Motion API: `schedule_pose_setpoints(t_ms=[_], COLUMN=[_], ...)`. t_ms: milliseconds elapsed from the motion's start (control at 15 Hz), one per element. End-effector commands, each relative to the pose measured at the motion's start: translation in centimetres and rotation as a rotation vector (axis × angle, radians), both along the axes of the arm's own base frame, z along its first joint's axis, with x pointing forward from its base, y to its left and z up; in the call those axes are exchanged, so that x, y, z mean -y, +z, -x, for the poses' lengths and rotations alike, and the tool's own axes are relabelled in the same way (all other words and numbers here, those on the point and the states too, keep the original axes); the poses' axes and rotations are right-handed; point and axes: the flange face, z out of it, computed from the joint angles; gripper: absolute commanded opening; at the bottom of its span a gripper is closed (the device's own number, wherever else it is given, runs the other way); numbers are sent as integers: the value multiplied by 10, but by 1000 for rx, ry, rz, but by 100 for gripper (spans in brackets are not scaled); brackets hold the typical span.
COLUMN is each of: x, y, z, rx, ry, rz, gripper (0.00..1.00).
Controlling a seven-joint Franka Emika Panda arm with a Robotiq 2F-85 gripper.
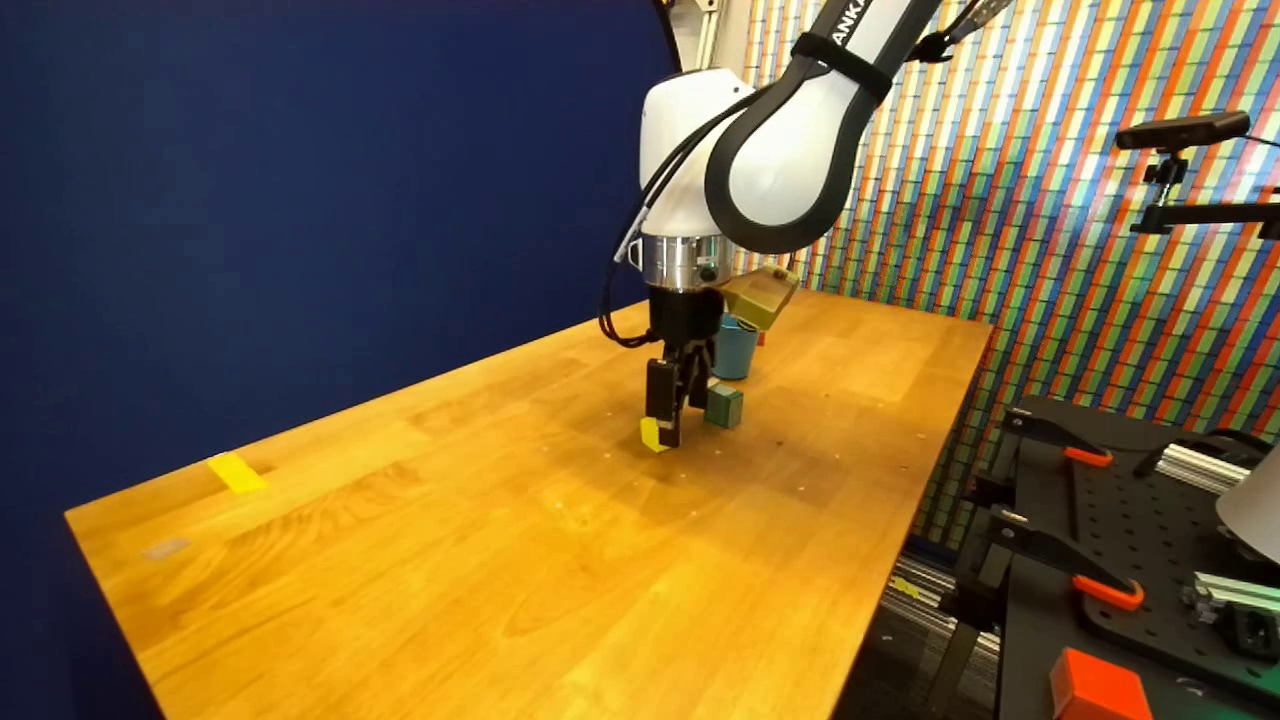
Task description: Put the yellow cube in the cup
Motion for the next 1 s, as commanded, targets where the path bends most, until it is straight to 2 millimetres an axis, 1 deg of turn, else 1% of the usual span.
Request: schedule_pose_setpoints(t_ms=[0,133,200,267,333,467,533,600,667,733,800,933], x=[-17,-27,-27,-29,-31,-31,-30,-29,-27,-24,-20,-3], y=[-6,-10,-14,-15,-15,-15,-14,-13,-10,-5,1,12], z=[-4,-5,-12,-14,-18,-23,-24,-25,-26,-25,-25,-23], rx=[34,38,44,48,58,72,78,83,86,87,92,103], ry=[-3,6,12,18,20,22,20,16,7,-8,-27,-89], rz=[28,36,44,51,58,75,80,85,87,87,89,109], gripper=[100,100,87,73,66,49,43,34,27,19,16,14])
